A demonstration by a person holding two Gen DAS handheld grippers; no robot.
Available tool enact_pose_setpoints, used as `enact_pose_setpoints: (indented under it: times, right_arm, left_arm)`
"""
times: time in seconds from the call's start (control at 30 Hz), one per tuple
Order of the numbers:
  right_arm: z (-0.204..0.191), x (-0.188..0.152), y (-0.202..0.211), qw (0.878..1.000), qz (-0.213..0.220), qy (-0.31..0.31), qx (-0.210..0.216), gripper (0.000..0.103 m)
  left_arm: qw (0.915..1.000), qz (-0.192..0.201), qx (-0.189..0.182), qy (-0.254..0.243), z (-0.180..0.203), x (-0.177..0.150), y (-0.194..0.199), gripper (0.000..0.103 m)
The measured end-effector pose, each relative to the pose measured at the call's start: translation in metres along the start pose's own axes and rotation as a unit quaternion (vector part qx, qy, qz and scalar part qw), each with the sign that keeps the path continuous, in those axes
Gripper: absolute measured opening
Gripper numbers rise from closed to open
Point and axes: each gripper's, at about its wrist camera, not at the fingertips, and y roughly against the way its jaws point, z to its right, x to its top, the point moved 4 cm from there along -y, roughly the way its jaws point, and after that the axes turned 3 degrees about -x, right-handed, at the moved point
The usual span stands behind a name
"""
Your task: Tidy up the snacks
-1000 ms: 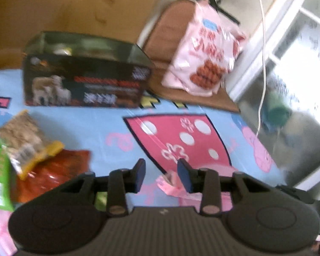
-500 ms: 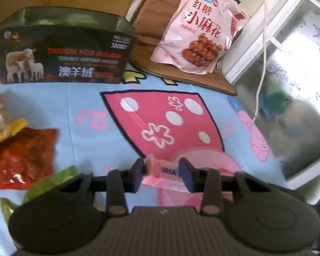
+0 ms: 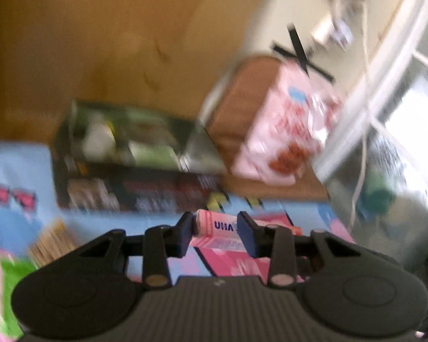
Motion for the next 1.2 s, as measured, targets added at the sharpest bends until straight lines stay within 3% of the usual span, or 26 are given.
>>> enact_pose_setpoints:
  times: [0.13,0.27,0.37,0.5,0.63,0.77,0.93,1.03,1.2]
  right_arm:
    - [-0.001,0.039,-0.046,1.0,0.011,0.0,0.014,0.03]
    - [-0.002,0.063,-0.097,1.0,-0.004,-0.01,0.026,0.03]
    - [-0.005,0.07,-0.128,1.0,-0.018,-0.004,0.024,0.03]
    - [-0.012,0.071,-0.153,0.999,-0.036,0.007,0.019,0.041]
    - [-0.007,0.076,-0.138,1.0,-0.01,-0.011,0.009,0.041]
    - [-0.005,0.067,-0.106,0.998,-0.006,-0.048,0.042,0.041]
    - [-0.035,0.034,-0.09,0.984,-0.07,-0.079,0.142,0.041]
    - [-0.058,0.016,-0.088,0.979,-0.092,-0.076,0.167,0.041]
    - [-0.093,0.003,-0.085,0.978,-0.114,-0.041,0.171,0.043]
  left_arm:
    - [0.9991,0.031,0.028,0.01,-0.027,0.04,-0.003,0.033]
    - [0.9977,0.041,0.042,0.034,-0.057,0.063,-0.017,0.033]
    - [0.9967,0.039,0.055,0.044,-0.077,0.068,-0.03,0.033]
    - [0.9958,0.026,0.07,0.052,-0.091,0.066,-0.042,0.036]
    - [0.9954,0.045,0.066,0.052,-0.097,0.063,-0.017,0.036]
    - [0.9932,0.068,0.07,0.064,-0.108,0.049,0.028,0.036]
    - [0.9897,0.064,0.077,0.102,-0.125,0.005,0.068,0.036]
    - [0.9874,0.061,0.091,0.115,-0.133,-0.023,0.084,0.036]
    - [0.979,0.053,0.109,0.164,-0.161,-0.055,0.096,0.036]
